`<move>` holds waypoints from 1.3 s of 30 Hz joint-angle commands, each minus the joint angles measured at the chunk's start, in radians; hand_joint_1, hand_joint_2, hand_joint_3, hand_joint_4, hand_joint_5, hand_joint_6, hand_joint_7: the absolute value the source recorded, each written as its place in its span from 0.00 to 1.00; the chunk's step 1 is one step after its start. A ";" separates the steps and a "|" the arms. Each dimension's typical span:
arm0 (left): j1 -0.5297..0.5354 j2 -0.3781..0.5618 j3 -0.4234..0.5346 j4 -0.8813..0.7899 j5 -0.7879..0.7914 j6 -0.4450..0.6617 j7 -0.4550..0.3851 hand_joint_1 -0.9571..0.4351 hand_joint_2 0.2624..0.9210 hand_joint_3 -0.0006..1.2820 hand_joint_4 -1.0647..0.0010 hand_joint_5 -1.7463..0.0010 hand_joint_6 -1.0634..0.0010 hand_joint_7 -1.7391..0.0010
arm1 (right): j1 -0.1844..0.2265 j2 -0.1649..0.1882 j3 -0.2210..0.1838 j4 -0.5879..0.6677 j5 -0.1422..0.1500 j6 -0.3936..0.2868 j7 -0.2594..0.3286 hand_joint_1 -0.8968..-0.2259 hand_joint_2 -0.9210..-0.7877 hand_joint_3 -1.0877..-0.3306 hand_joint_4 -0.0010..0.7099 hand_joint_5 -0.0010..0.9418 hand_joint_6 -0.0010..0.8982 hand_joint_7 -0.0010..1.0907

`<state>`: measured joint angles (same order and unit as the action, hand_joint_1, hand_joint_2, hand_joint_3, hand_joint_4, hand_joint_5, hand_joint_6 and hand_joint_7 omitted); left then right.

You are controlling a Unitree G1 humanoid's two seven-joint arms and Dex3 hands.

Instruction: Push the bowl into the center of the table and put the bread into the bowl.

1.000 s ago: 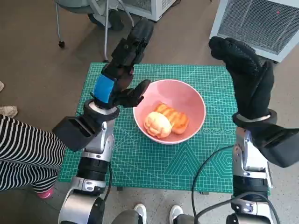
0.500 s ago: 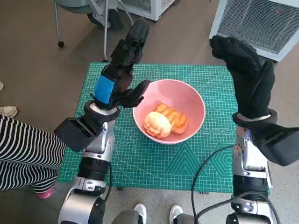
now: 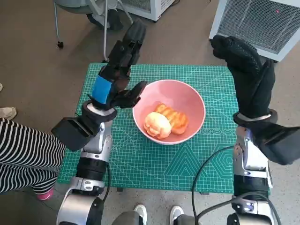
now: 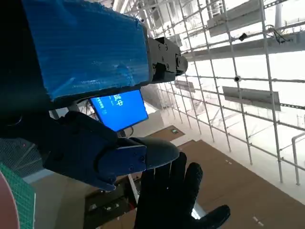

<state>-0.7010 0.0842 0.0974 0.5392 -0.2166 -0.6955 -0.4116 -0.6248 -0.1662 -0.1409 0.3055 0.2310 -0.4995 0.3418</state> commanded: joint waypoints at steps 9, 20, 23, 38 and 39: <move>0.010 0.024 0.016 0.017 -0.032 0.001 -0.039 0.19 1.00 0.39 0.99 1.00 0.92 1.00 | -0.009 0.003 -0.006 0.024 0.008 0.010 -0.007 0.26 0.00 0.54 0.24 0.00 0.09 0.38; 0.014 0.028 0.017 0.003 -0.036 0.016 -0.048 0.18 1.00 0.38 0.99 1.00 0.91 1.00 | -0.014 0.012 -0.010 0.032 0.016 0.015 -0.005 0.26 0.00 0.55 0.25 0.00 0.10 0.38; 0.016 0.030 0.019 0.000 -0.038 0.020 -0.050 0.18 1.00 0.37 0.99 1.00 0.91 1.00 | -0.014 0.014 -0.010 0.029 0.018 0.021 -0.005 0.26 0.00 0.55 0.25 0.00 0.10 0.38; 0.019 0.030 0.024 0.004 -0.050 0.031 -0.068 0.18 1.00 0.34 1.00 1.00 0.91 1.00 | -0.010 0.017 -0.009 0.019 0.029 0.042 0.003 0.27 0.00 0.57 0.25 0.00 0.11 0.38; 0.019 0.030 0.024 0.003 -0.050 0.032 -0.069 0.18 1.00 0.34 1.00 1.00 0.91 1.00 | -0.010 0.016 -0.009 0.018 0.030 0.044 0.003 0.27 0.00 0.57 0.25 0.00 0.11 0.38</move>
<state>-0.6911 0.1108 0.1191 0.5486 -0.2529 -0.6703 -0.4752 -0.6470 -0.1524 -0.1488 0.3214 0.2517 -0.4747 0.3421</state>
